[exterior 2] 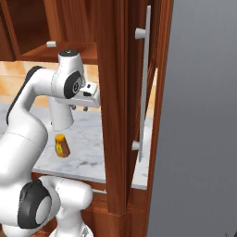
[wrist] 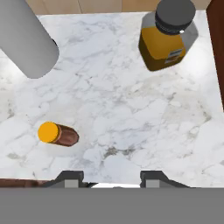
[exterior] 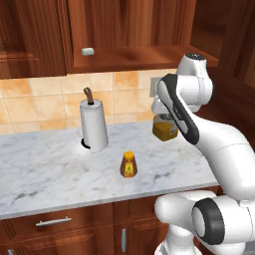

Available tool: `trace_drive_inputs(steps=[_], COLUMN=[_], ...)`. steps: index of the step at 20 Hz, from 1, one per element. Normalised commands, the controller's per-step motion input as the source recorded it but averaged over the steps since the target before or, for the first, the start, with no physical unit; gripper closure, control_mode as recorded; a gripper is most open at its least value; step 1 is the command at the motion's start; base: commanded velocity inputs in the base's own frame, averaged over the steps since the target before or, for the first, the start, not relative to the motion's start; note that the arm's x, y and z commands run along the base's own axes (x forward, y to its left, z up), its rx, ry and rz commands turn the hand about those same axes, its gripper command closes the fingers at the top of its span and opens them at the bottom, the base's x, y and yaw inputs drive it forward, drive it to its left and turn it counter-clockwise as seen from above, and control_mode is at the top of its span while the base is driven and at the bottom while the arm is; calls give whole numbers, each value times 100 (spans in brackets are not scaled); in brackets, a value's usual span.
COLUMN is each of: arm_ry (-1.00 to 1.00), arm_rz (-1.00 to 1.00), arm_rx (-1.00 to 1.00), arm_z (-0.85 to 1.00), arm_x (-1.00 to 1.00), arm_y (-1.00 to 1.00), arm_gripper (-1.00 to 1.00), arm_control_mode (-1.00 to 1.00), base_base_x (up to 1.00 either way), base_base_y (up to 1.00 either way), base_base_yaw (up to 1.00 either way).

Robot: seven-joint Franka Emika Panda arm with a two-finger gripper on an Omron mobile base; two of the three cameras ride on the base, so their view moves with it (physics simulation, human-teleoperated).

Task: Pick the honey bottle and honey bottle from the counter and place them in the cabinets closest to them.

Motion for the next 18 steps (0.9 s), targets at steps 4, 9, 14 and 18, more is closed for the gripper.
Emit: trace_drive_inputs(steps=[4, 9, 14, 18], arm_ry=[0, 0, -3, -2], arm_rz=[0, 0, 2, 6], arm_rx=[0, 0, 0, -1], arm_z=[0, 0, 0, 0], arm_x=[0, -3, -18, -8], arm_y=[4, 5, 11, 19], arm_gripper=[-100, -100, -100, -100], arm_control_mode=[-100, -100, -100, -100], base_base_x=[0, 0, 0, 0], base_base_y=[0, 0, 0, 0], base_base_yaw=[0, 0, 0, 0])
